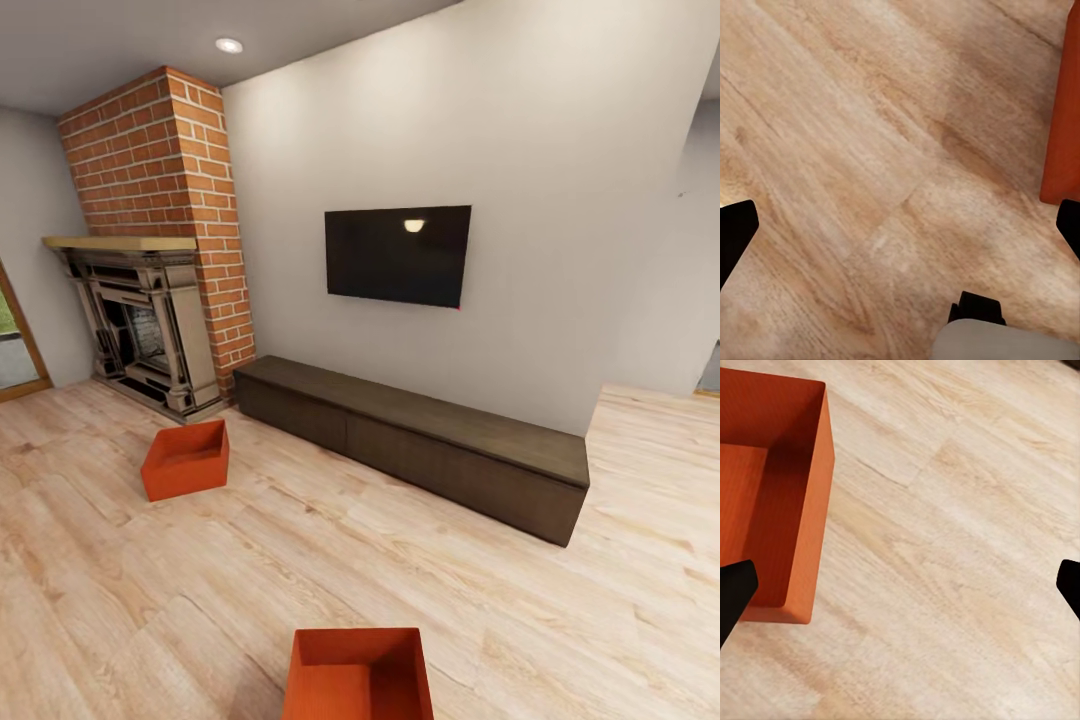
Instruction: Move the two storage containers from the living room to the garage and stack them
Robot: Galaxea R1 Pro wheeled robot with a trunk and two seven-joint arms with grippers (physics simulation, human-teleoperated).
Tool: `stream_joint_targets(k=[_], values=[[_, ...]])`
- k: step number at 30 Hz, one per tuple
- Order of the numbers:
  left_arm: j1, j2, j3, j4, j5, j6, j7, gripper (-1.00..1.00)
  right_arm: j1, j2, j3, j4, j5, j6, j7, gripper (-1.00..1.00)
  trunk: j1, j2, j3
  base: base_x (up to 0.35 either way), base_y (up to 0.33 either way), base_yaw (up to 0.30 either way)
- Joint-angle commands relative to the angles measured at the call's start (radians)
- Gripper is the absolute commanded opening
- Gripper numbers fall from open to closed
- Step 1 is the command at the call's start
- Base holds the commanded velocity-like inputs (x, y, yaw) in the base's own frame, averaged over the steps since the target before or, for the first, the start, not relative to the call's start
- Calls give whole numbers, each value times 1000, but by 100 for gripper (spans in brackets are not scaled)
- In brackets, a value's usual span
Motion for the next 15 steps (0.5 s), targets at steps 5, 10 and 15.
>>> stream_joint_targets(k=[5,10,15], values=[[0,0,0,-2,3,-1,1,100,0,0,0,-1,6,-1,0,100,0,0,-1,0,0,0],[0,0,-1,-2,3,-1,1,100,0,0,0,-1,5,-1,0,100,0,0,-1,0,0,0],[0,-1,-1,-2,4,-1,1,100,0,10,0,-1,5,-2,0,100,0,0,-1,0,0,0]])
